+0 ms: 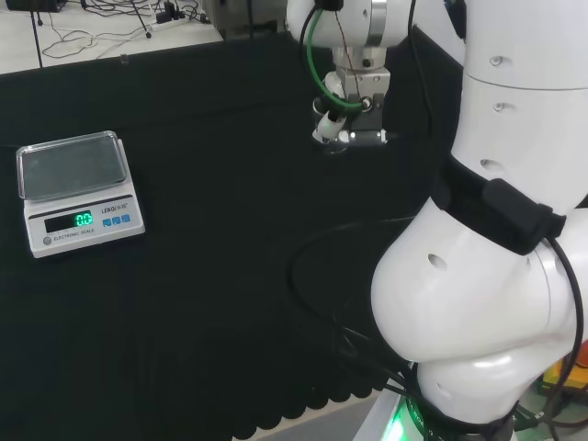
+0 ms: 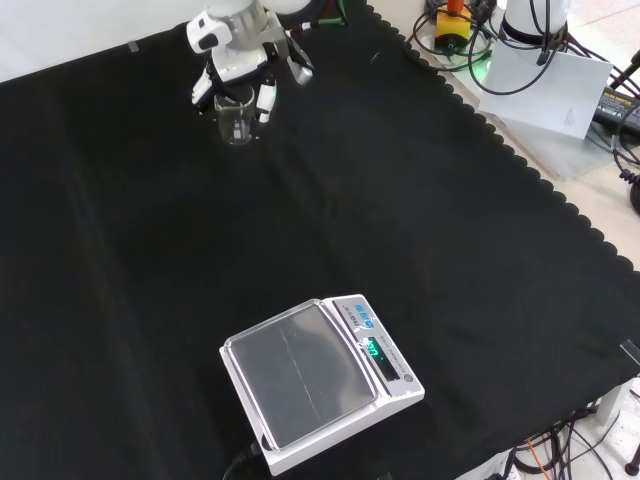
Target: Put the beaker on the electronic balance.
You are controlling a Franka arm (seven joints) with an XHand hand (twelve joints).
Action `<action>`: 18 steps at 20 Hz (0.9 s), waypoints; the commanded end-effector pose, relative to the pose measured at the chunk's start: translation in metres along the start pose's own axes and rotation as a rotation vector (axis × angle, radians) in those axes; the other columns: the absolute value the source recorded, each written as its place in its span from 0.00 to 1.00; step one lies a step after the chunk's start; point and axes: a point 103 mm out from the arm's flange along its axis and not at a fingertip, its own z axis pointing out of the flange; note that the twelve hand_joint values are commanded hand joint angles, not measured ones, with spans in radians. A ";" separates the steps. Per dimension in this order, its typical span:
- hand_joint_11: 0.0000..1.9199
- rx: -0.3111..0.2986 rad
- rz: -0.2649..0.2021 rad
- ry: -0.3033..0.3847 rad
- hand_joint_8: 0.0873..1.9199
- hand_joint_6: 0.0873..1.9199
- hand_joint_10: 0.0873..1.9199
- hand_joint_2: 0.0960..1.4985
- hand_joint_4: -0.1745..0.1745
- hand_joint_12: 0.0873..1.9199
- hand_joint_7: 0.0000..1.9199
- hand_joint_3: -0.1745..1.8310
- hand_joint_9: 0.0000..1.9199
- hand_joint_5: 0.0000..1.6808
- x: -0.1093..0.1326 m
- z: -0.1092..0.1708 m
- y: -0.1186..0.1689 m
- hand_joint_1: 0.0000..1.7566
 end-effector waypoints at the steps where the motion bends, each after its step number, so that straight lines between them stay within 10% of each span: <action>1: 0.63 -0.010 -0.026 -0.019 0.79 0.76 0.68 0.64 0.59 0.44 0.38 0.36 0.50 0.44 0.009 -0.021 -0.012 0.65; 10: 0.63 -0.005 -0.074 -0.042 0.79 0.76 0.68 0.63 0.59 0.44 0.39 0.37 0.50 0.45 0.036 -0.039 -0.003 0.65; 18: 0.62 -0.005 -0.199 -0.037 0.79 0.75 0.67 0.62 0.59 0.44 0.39 0.39 0.51 0.46 0.168 -0.045 0.023 0.66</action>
